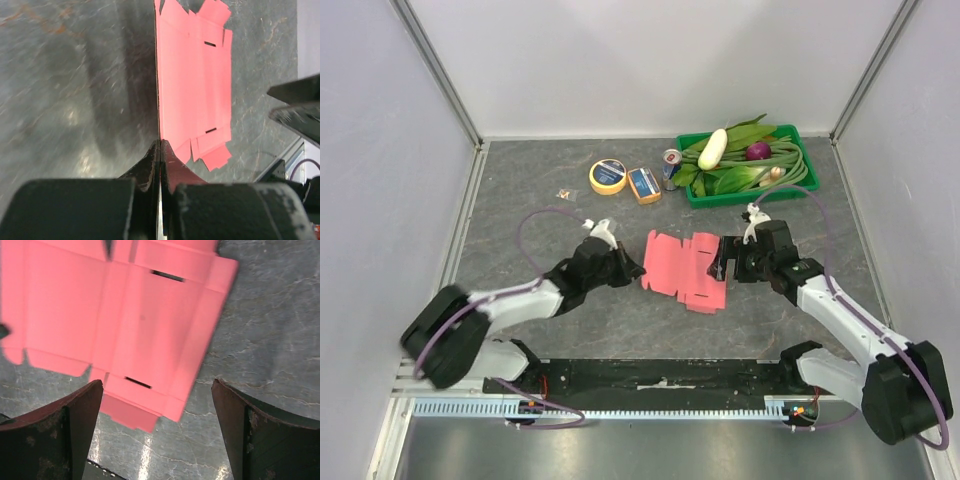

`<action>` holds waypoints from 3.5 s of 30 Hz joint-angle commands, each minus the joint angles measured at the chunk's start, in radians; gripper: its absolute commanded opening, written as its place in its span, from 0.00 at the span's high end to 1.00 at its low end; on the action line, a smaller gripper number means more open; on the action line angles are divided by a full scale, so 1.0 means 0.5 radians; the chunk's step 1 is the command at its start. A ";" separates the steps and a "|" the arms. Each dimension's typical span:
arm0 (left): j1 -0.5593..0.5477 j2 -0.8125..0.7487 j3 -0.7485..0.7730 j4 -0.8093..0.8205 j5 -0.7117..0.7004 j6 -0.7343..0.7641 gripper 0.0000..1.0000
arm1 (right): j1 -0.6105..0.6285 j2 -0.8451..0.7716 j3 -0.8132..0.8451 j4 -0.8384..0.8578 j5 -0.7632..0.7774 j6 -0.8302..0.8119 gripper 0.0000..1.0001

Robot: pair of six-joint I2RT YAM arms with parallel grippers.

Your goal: Fold the paper box

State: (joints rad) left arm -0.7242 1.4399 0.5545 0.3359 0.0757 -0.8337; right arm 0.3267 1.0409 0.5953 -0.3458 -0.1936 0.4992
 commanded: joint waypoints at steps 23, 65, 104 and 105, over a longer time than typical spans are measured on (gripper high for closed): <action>-0.006 -1.911 -0.419 -1.580 -0.320 -0.100 0.32 | 0.334 0.630 -0.058 0.581 -0.334 -0.013 0.10; 0.418 0.941 1.033 -0.478 1.183 1.223 0.88 | 0.288 0.686 -0.141 0.866 -0.561 0.011 0.19; 0.500 -0.606 0.468 -0.656 1.290 0.615 0.98 | 0.150 0.538 -0.457 2.790 -1.665 0.511 0.44; 0.513 -0.622 0.468 -0.656 1.318 0.609 0.98 | 0.147 0.514 -0.469 2.848 -1.668 0.535 0.48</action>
State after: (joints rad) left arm -0.4854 1.1748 0.7448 0.0193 0.6670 -0.5156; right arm 0.4000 1.3342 0.3817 0.8791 -0.9791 0.7155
